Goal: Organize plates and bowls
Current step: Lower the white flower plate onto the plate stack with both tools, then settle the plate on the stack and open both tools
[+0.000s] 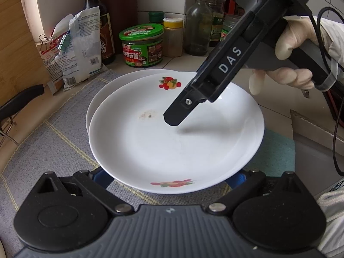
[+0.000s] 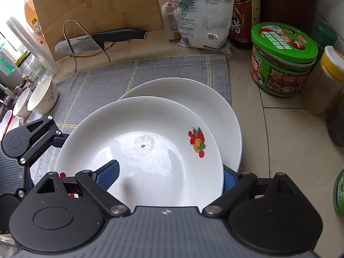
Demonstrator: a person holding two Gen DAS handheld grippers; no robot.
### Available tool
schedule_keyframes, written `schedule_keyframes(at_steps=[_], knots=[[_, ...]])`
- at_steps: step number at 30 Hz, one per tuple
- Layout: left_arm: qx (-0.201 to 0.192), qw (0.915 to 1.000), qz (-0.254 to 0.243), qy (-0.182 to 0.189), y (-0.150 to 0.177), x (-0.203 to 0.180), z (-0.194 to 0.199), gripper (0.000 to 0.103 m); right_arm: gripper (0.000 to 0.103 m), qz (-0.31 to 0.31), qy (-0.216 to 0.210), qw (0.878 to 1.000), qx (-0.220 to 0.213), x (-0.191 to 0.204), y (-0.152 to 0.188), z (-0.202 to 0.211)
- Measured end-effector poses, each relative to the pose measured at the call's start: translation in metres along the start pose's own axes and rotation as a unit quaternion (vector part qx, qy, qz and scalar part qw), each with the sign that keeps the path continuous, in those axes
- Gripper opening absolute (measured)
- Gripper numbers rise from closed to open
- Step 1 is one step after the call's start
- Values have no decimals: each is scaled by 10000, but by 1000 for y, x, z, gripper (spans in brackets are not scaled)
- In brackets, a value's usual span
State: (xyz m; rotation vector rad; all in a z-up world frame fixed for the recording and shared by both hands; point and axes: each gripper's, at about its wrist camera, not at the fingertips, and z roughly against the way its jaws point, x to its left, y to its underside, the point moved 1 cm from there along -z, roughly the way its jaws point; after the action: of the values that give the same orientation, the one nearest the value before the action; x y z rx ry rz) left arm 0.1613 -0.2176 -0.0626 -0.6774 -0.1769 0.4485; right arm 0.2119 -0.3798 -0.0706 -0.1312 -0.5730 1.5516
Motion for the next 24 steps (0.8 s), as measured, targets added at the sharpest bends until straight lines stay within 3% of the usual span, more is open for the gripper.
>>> schedule_keyframes(at_steps=[24], knots=[[64,9999,88,-52,-1,11,0,100,100,-91,38,9999,118,4,-4,3]])
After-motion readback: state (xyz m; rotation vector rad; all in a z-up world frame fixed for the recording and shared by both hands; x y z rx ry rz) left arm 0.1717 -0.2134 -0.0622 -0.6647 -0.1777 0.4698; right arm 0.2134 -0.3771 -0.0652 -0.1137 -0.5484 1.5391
